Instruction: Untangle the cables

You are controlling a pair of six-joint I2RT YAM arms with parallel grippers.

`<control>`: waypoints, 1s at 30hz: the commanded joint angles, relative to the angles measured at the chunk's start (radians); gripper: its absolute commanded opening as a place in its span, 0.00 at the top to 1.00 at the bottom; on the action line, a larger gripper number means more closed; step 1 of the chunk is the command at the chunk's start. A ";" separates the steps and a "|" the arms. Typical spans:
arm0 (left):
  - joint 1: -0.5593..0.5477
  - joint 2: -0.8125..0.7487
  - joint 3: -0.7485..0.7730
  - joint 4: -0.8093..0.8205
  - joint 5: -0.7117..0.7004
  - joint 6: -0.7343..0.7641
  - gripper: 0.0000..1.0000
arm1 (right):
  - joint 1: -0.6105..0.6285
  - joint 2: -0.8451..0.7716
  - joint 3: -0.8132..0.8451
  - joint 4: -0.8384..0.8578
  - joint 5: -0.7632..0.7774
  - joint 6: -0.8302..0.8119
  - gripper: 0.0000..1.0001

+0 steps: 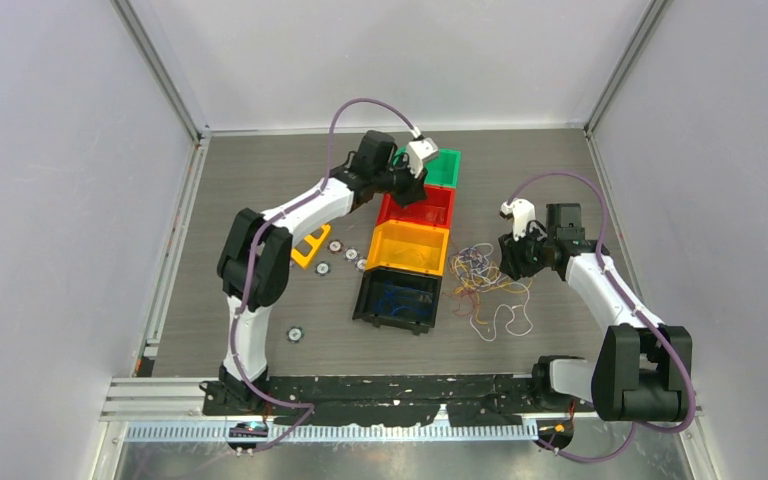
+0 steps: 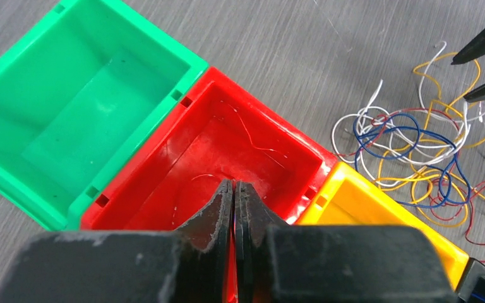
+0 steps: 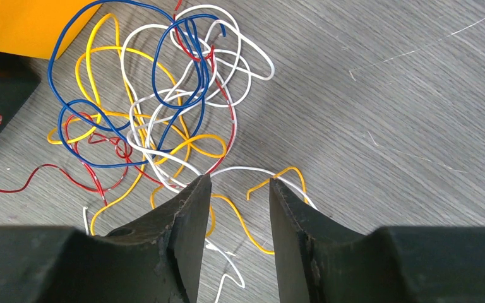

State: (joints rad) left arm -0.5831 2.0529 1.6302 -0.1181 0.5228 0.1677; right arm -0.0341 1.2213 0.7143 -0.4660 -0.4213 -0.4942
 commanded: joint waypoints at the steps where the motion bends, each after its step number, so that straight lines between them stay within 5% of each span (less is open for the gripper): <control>1: -0.014 -0.016 0.068 -0.142 -0.026 0.071 0.93 | -0.003 -0.018 0.042 -0.003 -0.027 0.002 0.54; 8: -0.033 0.112 0.288 -0.400 -0.117 0.131 1.00 | -0.003 -0.015 0.051 -0.007 -0.039 0.009 0.54; 21: -0.054 0.050 0.340 -0.399 -0.025 0.145 0.33 | -0.003 -0.039 0.040 -0.015 -0.041 0.004 0.53; 30: -0.026 -0.063 0.291 -0.553 0.059 0.230 0.33 | -0.003 -0.053 0.026 -0.011 -0.042 0.001 0.53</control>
State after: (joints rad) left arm -0.6292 2.0853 1.9400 -0.5789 0.4980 0.3317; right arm -0.0341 1.2072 0.7227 -0.4877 -0.4473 -0.4915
